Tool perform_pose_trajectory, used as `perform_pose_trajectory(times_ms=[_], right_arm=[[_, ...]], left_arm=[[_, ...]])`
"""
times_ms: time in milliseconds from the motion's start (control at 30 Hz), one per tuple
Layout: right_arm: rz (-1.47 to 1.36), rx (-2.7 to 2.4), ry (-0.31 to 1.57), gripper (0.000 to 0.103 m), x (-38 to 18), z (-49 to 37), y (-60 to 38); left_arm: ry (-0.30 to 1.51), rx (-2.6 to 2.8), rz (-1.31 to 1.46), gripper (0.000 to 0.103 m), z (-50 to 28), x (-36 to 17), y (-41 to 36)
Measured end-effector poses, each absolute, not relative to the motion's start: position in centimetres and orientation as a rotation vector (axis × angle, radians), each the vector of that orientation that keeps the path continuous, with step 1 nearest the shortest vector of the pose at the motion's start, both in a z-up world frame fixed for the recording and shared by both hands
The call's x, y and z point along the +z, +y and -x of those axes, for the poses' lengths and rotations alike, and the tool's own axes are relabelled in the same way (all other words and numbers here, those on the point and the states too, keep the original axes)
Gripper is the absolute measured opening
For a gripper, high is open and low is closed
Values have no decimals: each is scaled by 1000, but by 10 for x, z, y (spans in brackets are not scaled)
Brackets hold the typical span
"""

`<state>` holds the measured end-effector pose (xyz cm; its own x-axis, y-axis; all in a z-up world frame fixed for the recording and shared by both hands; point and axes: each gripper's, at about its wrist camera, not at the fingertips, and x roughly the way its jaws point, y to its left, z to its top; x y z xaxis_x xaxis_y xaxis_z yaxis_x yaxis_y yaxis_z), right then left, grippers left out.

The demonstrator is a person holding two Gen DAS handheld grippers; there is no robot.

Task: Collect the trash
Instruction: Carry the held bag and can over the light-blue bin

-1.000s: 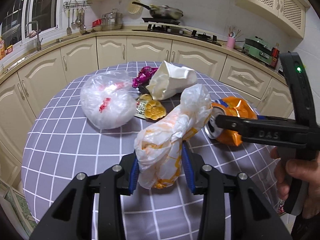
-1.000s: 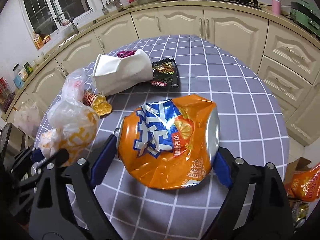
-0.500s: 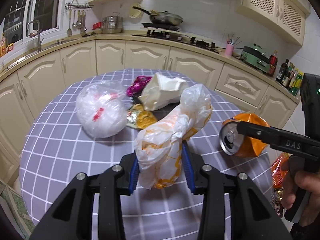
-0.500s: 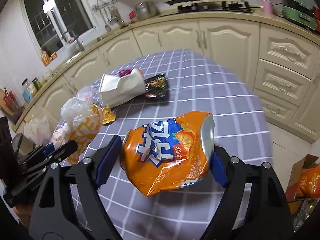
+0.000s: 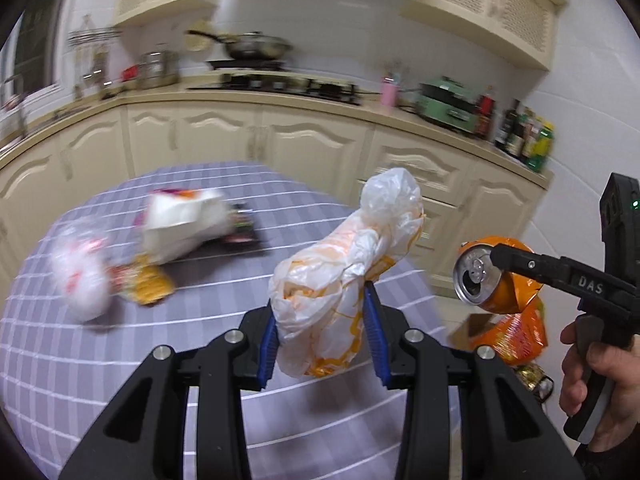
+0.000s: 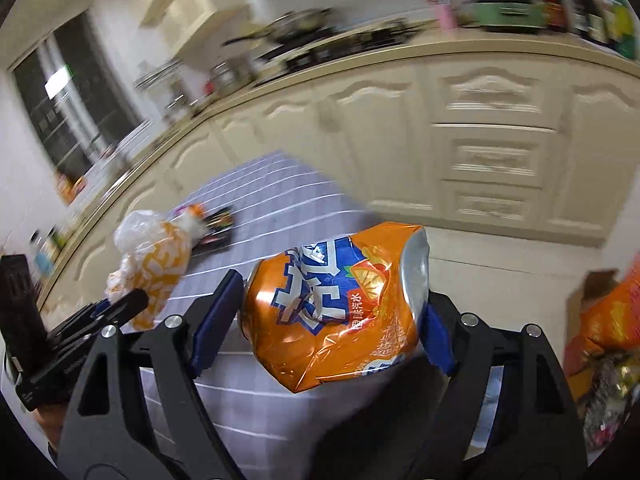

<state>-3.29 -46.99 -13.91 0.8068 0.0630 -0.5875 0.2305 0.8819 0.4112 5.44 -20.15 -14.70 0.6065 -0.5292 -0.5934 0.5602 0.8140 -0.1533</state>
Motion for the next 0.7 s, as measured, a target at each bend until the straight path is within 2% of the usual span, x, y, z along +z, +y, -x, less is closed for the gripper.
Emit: perform_pose_trajectory(times_ms=[133, 267, 467, 700], right_arm=[[-571, -236, 638, 79, -162, 74, -530], [-674, -367, 687, 79, -208, 111, -585], [-837, -435, 786, 79, -291, 139, -631], [-965, -469, 883, 80, -370, 140, -650]], left_arm=[[709, -747, -82, 37, -39, -158, -266], [775, -855, -138, 37, -19, -185, -333], [964, -946, -245, 37, 4, -263, -433], [1137, -940, -338, 37, 4, -342, -492]])
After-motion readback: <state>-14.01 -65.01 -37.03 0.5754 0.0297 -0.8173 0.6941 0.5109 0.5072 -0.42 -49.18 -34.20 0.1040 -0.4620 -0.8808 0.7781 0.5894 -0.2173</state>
